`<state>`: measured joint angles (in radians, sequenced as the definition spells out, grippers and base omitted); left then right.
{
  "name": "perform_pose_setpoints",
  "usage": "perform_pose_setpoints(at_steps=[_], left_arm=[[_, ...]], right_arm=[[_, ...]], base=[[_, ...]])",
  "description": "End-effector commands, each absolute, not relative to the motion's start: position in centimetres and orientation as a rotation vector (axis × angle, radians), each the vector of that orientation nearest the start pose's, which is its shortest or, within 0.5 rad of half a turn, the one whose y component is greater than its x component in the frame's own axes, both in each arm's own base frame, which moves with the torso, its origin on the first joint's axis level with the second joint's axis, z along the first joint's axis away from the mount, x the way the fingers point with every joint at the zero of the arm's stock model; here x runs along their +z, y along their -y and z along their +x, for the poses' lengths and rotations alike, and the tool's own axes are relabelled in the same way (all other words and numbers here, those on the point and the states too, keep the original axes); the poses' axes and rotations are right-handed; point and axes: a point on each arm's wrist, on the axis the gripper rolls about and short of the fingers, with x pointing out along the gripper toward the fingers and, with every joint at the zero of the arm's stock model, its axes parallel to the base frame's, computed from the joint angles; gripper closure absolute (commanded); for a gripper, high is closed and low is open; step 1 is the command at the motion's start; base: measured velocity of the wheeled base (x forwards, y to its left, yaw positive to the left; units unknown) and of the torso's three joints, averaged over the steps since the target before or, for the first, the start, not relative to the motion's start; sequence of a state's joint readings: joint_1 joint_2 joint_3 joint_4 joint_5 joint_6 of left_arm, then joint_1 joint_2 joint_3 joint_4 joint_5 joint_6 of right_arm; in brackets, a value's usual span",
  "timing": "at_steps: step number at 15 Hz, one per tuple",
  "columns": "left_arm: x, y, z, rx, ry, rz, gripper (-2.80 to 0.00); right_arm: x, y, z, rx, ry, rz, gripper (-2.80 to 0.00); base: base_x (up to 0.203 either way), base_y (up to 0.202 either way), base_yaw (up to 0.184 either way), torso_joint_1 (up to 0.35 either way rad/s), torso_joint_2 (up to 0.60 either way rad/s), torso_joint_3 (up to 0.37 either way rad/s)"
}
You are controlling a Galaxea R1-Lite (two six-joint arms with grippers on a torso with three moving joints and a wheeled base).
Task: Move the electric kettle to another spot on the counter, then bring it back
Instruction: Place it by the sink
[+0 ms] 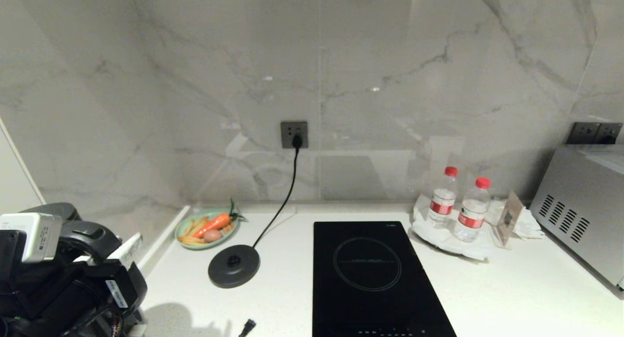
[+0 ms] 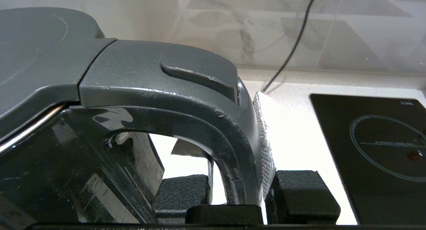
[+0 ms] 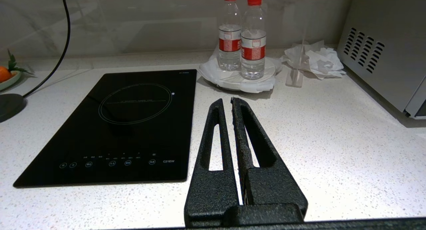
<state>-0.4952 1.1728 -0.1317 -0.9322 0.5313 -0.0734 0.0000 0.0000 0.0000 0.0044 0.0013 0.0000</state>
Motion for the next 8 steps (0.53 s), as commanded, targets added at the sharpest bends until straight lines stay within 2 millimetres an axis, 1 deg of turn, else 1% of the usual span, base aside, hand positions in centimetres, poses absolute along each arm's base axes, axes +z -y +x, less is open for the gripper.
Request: perform_pose_setpoints(at_steps=[1, 6, 7, 8], left_arm=[[15.18, 5.24, 12.41, 0.053, -0.093, -0.022, 0.00], [15.28, 5.29, 12.51, 0.053, -0.091, -0.020, 0.00], [15.28, 5.29, 12.51, 0.052, -0.091, -0.020, 0.00], [15.27, 5.29, 12.50, 0.053, -0.091, -0.020, 0.00]], right_arm=[[7.50, 0.00, -2.28, 0.002, -0.005, -0.001, 0.00], [7.50, 0.00, -2.28, 0.002, -0.005, -0.002, 0.00], [7.50, 0.00, -2.28, 0.002, -0.005, -0.002, 0.00], [7.50, 0.00, -2.28, 0.003, -0.005, -0.002, 0.00]], base=[[0.000, 0.000, 0.000, 0.000, 0.00, 0.000], [0.000, 0.000, 0.000, 0.000, 0.00, 0.000], [0.003, -0.002, 0.079, -0.002, 0.00, 0.002], [0.005, -0.012, 0.148, 0.003, 0.00, 0.002]])
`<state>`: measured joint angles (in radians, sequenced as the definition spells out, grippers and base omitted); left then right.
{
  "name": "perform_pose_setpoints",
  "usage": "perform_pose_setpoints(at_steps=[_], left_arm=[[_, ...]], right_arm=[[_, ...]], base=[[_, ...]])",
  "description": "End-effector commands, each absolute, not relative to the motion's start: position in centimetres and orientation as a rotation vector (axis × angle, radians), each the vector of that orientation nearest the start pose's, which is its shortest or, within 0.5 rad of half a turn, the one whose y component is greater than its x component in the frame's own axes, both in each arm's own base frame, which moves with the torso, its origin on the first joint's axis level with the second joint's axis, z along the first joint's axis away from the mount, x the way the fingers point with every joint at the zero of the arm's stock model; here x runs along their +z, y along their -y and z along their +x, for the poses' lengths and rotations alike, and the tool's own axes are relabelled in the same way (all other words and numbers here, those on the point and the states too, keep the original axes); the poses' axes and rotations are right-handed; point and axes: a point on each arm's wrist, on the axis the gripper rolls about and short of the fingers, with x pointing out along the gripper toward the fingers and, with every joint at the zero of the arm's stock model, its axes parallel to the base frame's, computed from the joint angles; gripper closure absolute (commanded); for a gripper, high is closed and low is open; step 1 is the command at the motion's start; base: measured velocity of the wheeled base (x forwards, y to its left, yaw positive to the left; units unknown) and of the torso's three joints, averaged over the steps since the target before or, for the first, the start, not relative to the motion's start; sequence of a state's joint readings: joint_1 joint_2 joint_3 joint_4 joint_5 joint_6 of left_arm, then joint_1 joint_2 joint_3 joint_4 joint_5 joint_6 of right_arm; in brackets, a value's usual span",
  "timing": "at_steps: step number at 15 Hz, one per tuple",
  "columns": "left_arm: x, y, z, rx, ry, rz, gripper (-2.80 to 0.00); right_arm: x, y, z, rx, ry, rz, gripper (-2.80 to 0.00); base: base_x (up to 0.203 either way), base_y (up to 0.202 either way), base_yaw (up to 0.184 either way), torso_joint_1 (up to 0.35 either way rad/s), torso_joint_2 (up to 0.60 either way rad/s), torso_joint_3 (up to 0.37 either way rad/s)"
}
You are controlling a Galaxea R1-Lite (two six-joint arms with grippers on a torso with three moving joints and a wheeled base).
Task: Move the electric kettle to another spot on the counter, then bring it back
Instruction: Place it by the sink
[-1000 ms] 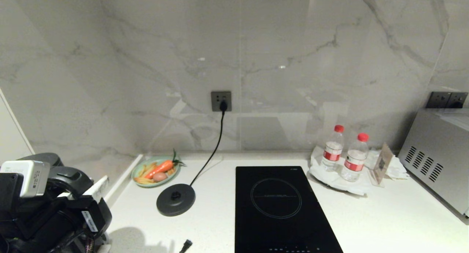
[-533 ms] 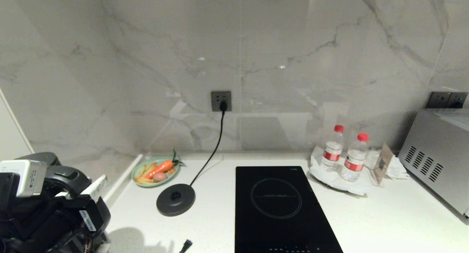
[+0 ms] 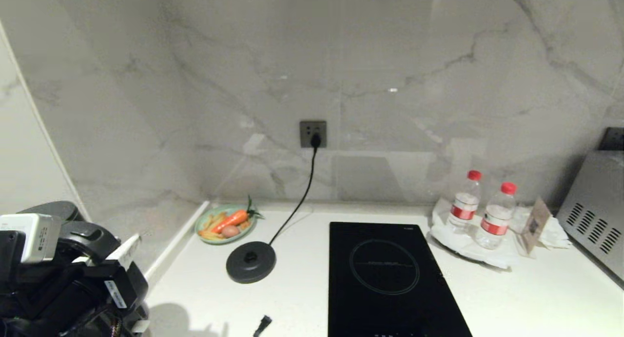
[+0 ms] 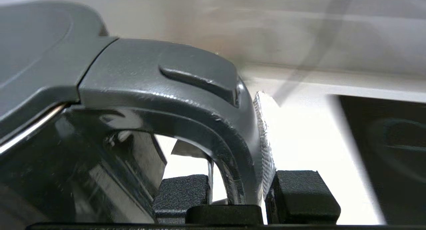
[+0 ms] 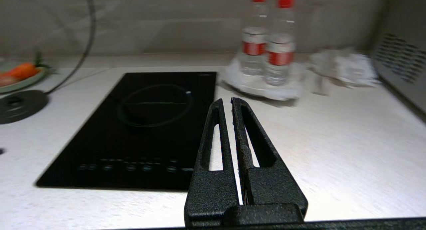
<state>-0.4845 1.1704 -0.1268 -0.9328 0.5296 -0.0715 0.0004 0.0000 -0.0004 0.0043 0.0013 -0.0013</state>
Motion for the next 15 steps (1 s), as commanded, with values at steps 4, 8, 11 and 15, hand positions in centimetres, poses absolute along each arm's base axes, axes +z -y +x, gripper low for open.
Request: perform_pose_setpoints(at_steps=[4, 8, 11, 15], left_arm=[[15.17, 5.29, 12.50, 0.052, -0.095, -0.018, 0.00], [15.49, 5.46, 12.77, 0.051, -0.088, -0.022, 0.00], [15.41, 5.41, 12.68, 0.051, -0.089, -0.021, 0.00], [15.42, 5.38, 12.62, 0.051, -0.088, -0.022, 0.00]], right_arm=[[7.50, 0.00, -2.28, 0.002, -0.005, -0.002, 0.00], [7.50, 0.00, -2.28, 0.002, -0.005, 0.000, 0.00], [7.50, 0.00, -2.28, 0.002, -0.005, 0.000, 0.00], [7.50, 0.00, -2.28, 0.002, -0.005, 0.000, 0.00]], base=[[0.000, -0.008, 0.172, 0.005, 0.00, 0.003], [0.000, -0.009, 0.173, 0.001, 0.00, 0.004], [-0.002, -0.010, 0.174, 0.004, 0.00, 0.004], [-0.004, -0.009, 0.177, -0.001, 0.00, 0.001]])
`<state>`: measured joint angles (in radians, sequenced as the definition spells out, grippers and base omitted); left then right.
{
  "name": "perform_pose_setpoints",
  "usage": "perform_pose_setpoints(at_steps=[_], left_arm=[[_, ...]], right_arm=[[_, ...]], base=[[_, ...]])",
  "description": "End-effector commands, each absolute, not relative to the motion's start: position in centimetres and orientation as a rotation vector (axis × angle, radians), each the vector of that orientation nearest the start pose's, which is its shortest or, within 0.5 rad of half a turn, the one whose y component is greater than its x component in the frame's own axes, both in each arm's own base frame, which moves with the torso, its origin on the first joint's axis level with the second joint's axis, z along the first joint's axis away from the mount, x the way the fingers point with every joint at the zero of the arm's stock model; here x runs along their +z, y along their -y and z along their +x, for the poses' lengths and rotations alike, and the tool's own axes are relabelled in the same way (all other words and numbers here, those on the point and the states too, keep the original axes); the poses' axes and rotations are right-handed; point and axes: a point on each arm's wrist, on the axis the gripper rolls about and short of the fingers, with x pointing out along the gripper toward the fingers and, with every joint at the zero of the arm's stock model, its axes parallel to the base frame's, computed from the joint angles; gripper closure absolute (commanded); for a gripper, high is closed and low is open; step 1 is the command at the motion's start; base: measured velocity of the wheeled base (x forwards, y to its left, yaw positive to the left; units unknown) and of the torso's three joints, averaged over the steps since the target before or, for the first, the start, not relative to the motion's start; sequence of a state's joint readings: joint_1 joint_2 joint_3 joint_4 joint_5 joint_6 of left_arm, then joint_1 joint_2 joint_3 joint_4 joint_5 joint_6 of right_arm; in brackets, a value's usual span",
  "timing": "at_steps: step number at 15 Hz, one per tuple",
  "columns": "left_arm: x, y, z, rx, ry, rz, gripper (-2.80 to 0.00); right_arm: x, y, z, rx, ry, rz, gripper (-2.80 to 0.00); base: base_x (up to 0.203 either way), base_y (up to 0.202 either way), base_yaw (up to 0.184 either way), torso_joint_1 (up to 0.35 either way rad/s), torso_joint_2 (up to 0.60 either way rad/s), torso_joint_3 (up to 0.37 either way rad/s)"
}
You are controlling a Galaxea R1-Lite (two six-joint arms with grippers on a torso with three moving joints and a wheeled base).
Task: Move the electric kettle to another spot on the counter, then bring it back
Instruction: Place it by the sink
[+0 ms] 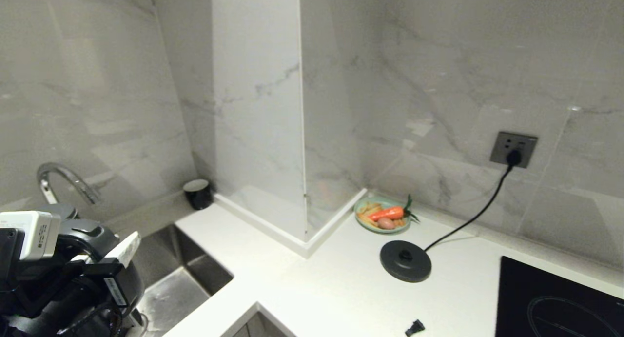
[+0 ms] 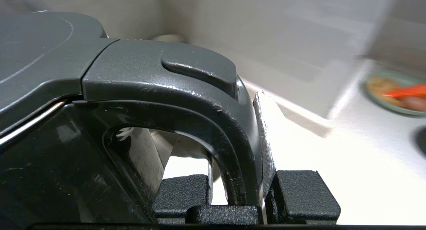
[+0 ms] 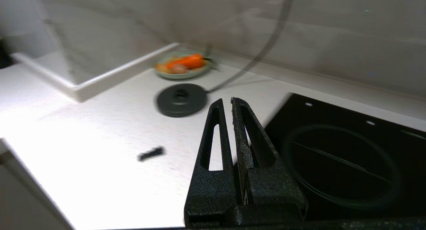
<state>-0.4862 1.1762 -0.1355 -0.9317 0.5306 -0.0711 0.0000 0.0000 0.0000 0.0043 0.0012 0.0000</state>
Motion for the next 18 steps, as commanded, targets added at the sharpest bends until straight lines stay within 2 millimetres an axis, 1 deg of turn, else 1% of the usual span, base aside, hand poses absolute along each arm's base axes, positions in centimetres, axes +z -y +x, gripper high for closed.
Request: perform_pose_setpoints(at_steps=[1, 5, 8, 10, 13, 15, 16, 18], left_arm=[[15.4, 5.4, 12.6, 0.051, -0.089, -0.021, 0.00], [15.4, 5.4, 12.6, 0.052, -0.091, -0.020, 0.00], [15.4, 4.9, 12.9, 0.094, -0.089, -0.026, 0.00], [15.4, 3.5, 13.8, 0.202, -0.093, -0.027, 0.00], [15.3, 0.7, 16.4, 0.358, -0.132, -0.035, 0.00], [15.5, -1.3, 17.9, 0.362, -0.141, -0.058, 0.00], [15.6, -2.2, 18.6, 0.323, -0.145, -0.071, 0.00], [15.2, -3.3, 20.0, 0.293, -0.175, -0.084, 0.00]], right_arm=[[7.5, 0.0, -2.3, 0.003, -0.005, 0.000, 0.00], [7.5, 0.0, -2.3, 0.002, -0.005, 0.002, 0.00], [7.5, 0.0, -2.3, 0.002, -0.005, 0.002, 0.00], [7.5, 0.0, -2.3, 0.002, -0.005, 0.002, 0.00], [7.5, 0.0, -2.3, 0.002, -0.005, 0.002, 0.00], [7.5, 0.0, -2.3, 0.002, -0.005, 0.002, 0.00], [7.5, 0.0, -2.3, 0.002, -0.005, 0.002, 0.00], [7.5, 0.0, -2.3, 0.002, -0.005, 0.000, 0.00]], base=[[-0.003, -0.010, 0.181, 0.002, 0.01, 0.000], [-0.002, -0.008, 0.164, 0.000, 0.00, 0.004], [0.000, -0.002, 0.032, 0.003, 0.00, 0.001], [0.000, 0.000, 0.000, 0.000, 0.00, 0.000], [0.000, 0.000, 0.000, 0.000, 0.00, 0.000], [0.000, 0.000, 0.000, 0.000, 0.00, 0.000], [0.000, 0.000, 0.000, 0.000, 0.00, 0.000], [0.000, 0.000, 0.000, 0.000, 0.00, 0.000]])
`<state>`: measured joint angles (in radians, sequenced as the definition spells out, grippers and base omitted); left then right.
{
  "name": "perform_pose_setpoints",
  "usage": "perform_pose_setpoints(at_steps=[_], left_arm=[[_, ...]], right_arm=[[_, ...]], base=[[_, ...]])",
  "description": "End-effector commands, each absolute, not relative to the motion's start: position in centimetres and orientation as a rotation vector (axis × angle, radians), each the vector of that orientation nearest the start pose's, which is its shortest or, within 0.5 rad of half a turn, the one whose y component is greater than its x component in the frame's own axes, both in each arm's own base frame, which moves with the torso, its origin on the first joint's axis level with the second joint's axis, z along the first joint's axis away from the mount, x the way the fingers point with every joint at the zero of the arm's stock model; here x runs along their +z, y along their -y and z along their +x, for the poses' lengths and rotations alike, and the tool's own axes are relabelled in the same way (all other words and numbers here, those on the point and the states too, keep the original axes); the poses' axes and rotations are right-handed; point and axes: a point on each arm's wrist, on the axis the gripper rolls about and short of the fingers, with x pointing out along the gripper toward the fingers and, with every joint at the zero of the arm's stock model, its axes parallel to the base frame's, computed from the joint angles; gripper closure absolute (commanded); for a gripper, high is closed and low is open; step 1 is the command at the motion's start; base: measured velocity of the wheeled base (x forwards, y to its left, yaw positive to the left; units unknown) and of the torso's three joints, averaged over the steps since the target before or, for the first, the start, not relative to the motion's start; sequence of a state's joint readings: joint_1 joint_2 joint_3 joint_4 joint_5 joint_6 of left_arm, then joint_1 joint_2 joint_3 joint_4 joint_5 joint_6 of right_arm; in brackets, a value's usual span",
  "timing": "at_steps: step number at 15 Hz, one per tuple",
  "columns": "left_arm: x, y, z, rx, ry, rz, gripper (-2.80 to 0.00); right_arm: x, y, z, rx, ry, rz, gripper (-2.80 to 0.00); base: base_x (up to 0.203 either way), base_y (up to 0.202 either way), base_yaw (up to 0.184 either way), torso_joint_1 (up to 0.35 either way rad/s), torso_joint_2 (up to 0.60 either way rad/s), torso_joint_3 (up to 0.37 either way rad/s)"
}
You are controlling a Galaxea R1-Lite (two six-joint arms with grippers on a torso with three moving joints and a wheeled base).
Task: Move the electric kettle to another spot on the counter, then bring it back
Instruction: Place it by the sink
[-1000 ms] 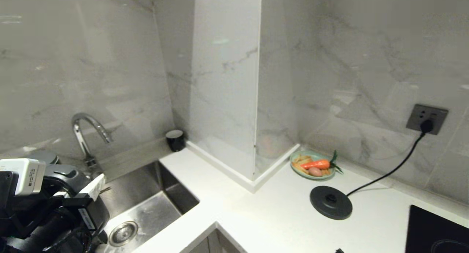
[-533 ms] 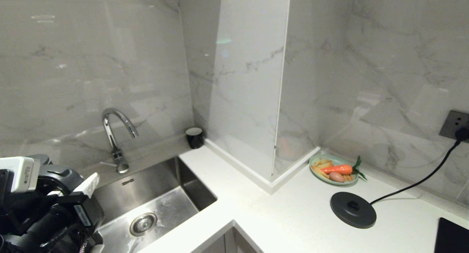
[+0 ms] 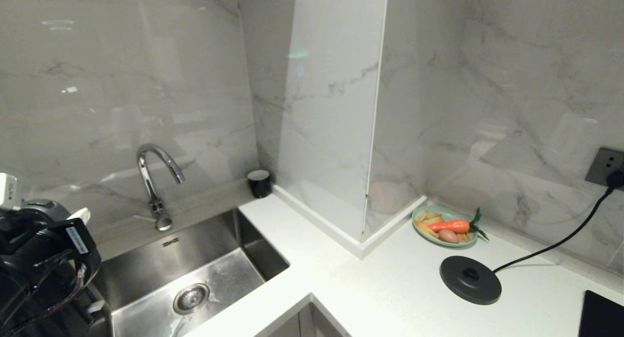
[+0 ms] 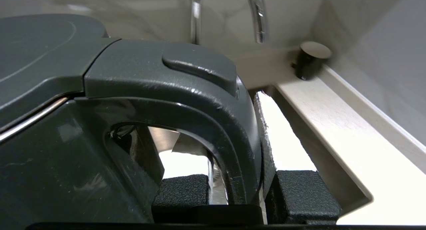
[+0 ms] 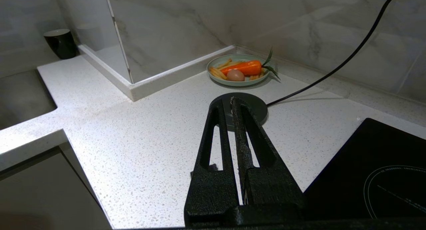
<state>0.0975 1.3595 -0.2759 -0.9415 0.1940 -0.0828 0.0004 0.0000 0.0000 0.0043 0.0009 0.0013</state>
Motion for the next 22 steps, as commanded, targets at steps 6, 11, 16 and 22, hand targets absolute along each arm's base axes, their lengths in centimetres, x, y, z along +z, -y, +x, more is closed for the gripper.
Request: perform_pose_setpoints(at_steps=[6, 11, 16, 22], left_arm=[[12.4, -6.5, 25.2, 0.339, -0.250, -0.088, 0.00], [10.9, -9.4, 26.9, 0.413, -0.157, -0.022, 0.00], [10.2, -12.7, 25.8, 0.441, -0.184, -0.018, 0.00], [8.4, -15.4, 24.2, 0.476, -0.249, -0.044, 0.00]], right_arm=[[7.5, 0.0, -2.3, 0.002, -0.005, 0.002, 0.00], [7.5, 0.0, -2.3, 0.002, -0.005, 0.002, 0.00], [7.5, 0.0, -2.3, 0.002, -0.005, 0.002, 0.00], [7.5, 0.0, -2.3, 0.003, -0.005, 0.002, 0.00]], base=[[0.000, 0.000, 0.000, 0.000, 0.00, 0.000], [0.000, 0.000, 0.000, 0.000, 0.00, 0.000], [0.000, 0.000, 0.000, 0.000, 0.00, 0.000], [0.000, 0.000, 0.000, 0.000, 0.00, 0.000]])
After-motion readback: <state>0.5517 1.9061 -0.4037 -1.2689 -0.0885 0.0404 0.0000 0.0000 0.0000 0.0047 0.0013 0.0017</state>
